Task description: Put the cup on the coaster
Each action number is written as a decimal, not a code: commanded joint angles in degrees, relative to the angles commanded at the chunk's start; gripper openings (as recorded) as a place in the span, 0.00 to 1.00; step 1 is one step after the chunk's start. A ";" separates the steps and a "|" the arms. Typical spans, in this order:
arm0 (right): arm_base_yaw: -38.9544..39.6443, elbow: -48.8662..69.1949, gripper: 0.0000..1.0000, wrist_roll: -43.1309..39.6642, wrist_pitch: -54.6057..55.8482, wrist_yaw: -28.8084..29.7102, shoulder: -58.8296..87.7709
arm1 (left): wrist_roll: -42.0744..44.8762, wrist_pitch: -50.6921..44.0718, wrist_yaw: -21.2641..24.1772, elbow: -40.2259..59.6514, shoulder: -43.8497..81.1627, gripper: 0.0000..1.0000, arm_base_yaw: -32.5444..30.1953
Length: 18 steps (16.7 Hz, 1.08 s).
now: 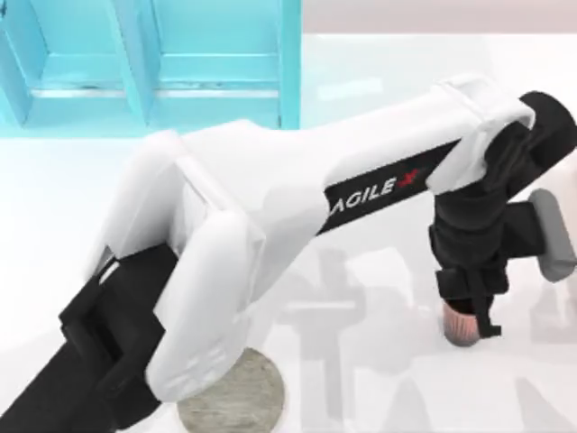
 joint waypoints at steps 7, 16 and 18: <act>0.00 0.00 1.00 0.00 0.00 0.00 0.00 | -20.36 -0.15 -3.40 -16.24 -13.46 0.00 2.35; 0.00 0.00 1.00 0.00 0.00 0.00 0.00 | -66.85 1.24 -10.20 -51.50 -43.57 0.00 7.26; 0.00 0.00 1.00 0.00 0.00 0.00 0.00 | -73.52 1.43 -11.39 -57.86 -48.85 0.00 8.26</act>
